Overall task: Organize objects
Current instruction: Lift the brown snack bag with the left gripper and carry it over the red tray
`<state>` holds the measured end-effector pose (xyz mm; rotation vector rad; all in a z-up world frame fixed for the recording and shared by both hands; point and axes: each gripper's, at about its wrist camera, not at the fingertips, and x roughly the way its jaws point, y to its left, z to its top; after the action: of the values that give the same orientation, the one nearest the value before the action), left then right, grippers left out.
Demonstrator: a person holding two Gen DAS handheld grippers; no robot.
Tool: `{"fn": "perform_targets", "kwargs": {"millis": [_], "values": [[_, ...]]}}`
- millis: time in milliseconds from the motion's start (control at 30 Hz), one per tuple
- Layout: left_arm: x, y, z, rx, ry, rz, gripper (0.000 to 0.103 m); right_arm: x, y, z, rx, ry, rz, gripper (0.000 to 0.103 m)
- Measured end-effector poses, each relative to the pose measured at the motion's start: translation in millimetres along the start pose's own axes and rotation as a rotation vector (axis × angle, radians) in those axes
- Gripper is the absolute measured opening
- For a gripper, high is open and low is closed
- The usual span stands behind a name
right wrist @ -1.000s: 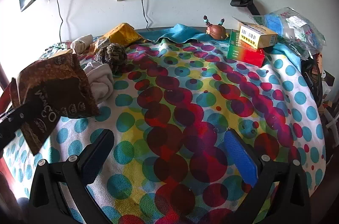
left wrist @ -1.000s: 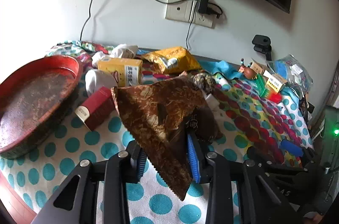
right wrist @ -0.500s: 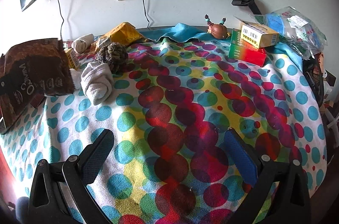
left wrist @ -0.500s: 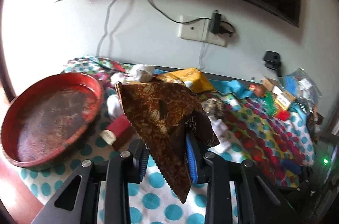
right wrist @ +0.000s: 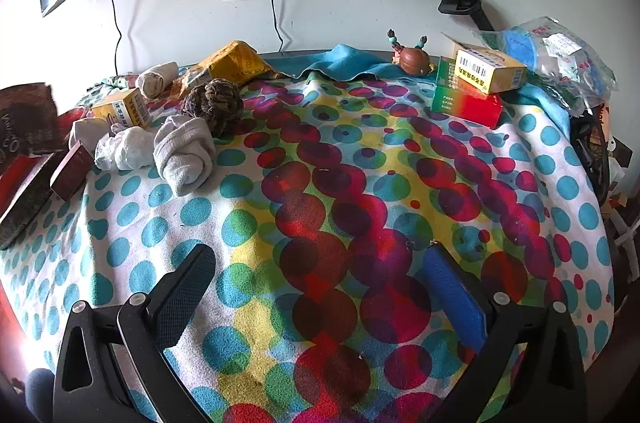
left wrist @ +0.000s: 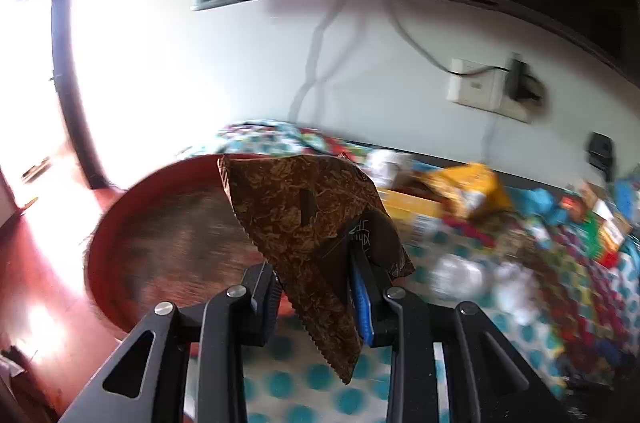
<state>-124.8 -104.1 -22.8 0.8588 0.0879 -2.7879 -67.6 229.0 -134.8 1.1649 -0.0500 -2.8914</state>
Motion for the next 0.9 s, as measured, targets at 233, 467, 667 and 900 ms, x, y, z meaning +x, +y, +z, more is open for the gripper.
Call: {"fn": "perform_targets", "kwargs": {"millis": [233,467,667,900], "values": [[26,77,12,-0.040,0.027,0.188,0.031,-1,1,0,-0.001,-0.002,-0.001,0.103],[34,116,17,-0.030,0.035,0.273,0.031,-1,1,0,-0.003,-0.004,-0.003,0.103],[42,128,23,-0.026,0.035,0.294,0.031,-3,2,1,-0.010,-0.008,-0.009,0.103],[60,133,25,-0.041,0.061,0.288,0.031,-3,3,1,-0.017,-0.010,-0.016,0.103]]}}
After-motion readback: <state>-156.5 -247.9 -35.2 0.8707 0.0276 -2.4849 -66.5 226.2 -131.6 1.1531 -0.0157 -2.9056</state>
